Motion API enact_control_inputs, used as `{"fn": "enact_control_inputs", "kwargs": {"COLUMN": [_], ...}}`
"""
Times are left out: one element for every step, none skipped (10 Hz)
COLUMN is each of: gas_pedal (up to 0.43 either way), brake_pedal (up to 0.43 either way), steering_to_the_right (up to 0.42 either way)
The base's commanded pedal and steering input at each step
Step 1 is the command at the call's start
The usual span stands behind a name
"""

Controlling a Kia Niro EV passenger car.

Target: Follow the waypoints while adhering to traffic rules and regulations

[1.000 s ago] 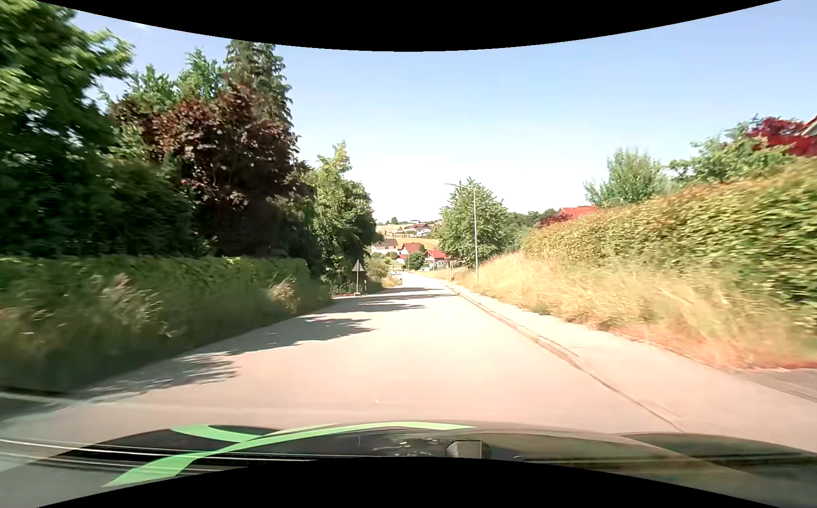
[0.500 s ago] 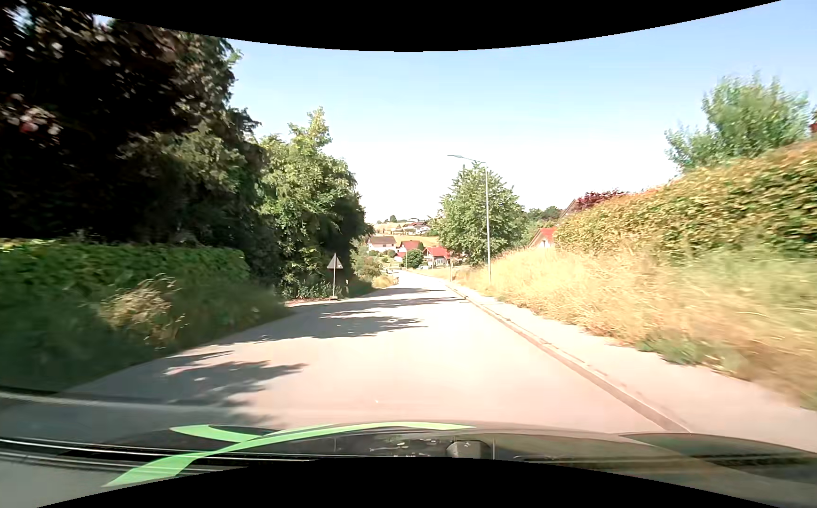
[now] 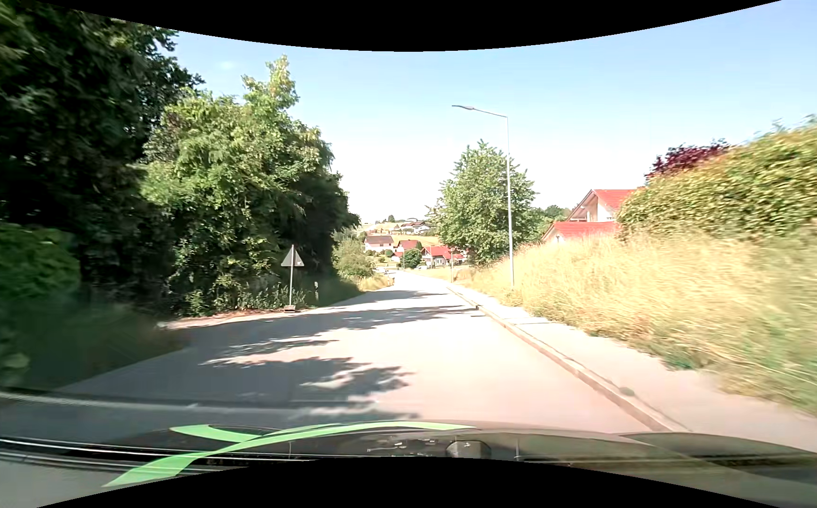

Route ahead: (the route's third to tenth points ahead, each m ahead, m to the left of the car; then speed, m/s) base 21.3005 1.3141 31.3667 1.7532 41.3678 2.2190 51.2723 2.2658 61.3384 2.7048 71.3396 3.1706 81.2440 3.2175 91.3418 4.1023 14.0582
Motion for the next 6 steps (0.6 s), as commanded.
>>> {"fn": "enact_control_inputs", "kwargs": {"gas_pedal": [0.039, 0.047, 0.047, 0.047, 0.047, 0.047], "brake_pedal": [0.0, 0.0, 0.0, 0.0, 0.0, 0.0], "steering_to_the_right": [0.0, 0.0, 0.0, 0.0, 0.0, 0.0]}}
